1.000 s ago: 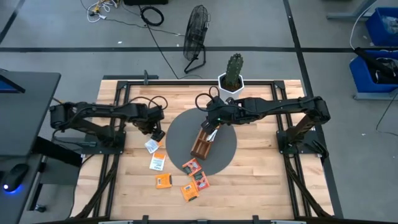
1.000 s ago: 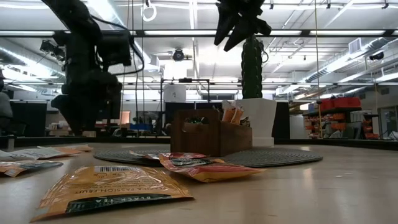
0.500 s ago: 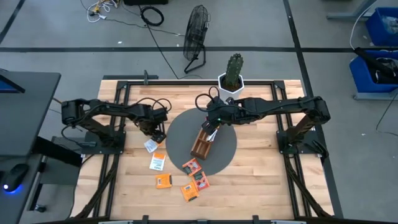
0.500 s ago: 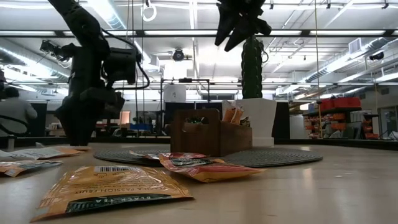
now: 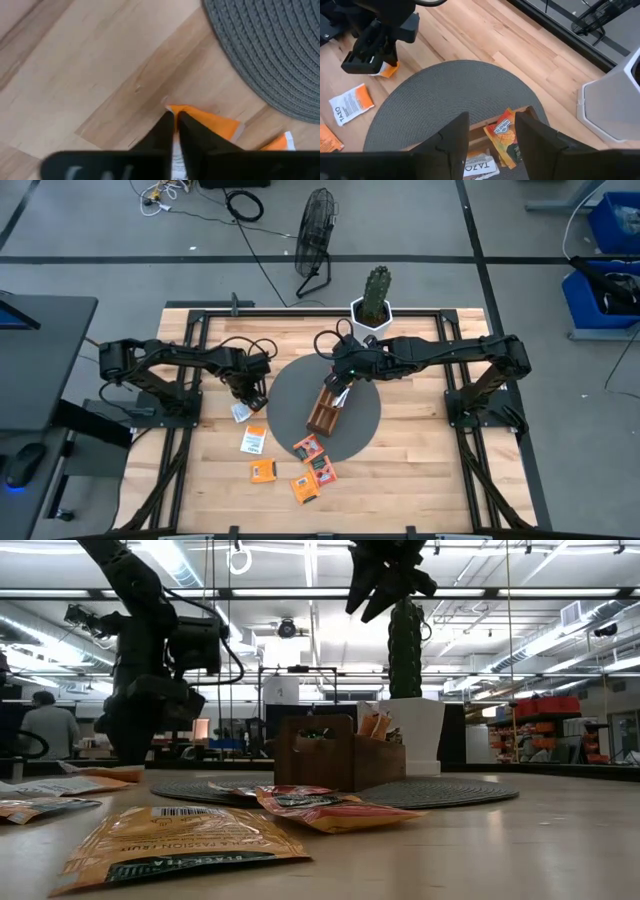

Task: Pick & Place Tea
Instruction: Put the white tea bag into the middle section of the wooden organizer

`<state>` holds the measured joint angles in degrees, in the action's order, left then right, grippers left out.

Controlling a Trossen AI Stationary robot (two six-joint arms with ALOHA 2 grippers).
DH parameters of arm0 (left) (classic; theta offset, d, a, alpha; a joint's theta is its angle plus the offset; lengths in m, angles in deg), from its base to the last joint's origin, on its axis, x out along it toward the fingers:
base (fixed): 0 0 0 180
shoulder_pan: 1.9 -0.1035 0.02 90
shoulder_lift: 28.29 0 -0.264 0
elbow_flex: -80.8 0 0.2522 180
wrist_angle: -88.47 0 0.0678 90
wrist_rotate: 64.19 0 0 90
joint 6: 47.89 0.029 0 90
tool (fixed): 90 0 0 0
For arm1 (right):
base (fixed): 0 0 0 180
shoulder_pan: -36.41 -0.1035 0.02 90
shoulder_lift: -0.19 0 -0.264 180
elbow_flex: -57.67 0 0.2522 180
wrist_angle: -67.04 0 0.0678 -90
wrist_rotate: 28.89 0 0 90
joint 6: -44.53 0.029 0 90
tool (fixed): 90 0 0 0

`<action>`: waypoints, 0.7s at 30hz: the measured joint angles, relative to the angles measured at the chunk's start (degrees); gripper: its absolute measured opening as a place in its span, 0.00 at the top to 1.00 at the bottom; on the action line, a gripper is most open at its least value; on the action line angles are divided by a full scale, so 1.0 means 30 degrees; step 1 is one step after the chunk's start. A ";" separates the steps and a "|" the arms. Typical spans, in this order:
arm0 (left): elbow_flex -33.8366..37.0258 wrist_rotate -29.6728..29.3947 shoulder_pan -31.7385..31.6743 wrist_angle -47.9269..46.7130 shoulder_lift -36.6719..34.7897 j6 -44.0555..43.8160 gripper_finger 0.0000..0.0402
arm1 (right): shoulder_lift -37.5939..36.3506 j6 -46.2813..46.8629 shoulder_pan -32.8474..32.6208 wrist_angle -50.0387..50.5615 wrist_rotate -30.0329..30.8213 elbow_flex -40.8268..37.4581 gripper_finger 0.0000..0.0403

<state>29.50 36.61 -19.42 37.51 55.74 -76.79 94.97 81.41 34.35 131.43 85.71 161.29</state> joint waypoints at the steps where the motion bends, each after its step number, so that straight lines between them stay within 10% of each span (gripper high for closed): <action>1: 0.0000 -0.0003 -0.0043 0.0027 0.0000 0.0028 0.97 | 0.0000 0.0014 0.0000 -0.0007 0.0007 0.0000 0.59; 21: -0.3024 -0.0667 -0.0553 0.1158 -0.6683 -0.0160 0.99 | -0.0831 0.0019 0.0044 -0.2561 -0.0134 0.0000 0.59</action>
<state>20.43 34.61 -21.08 40.99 35.69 -77.27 92.47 81.47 34.48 123.75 85.31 161.29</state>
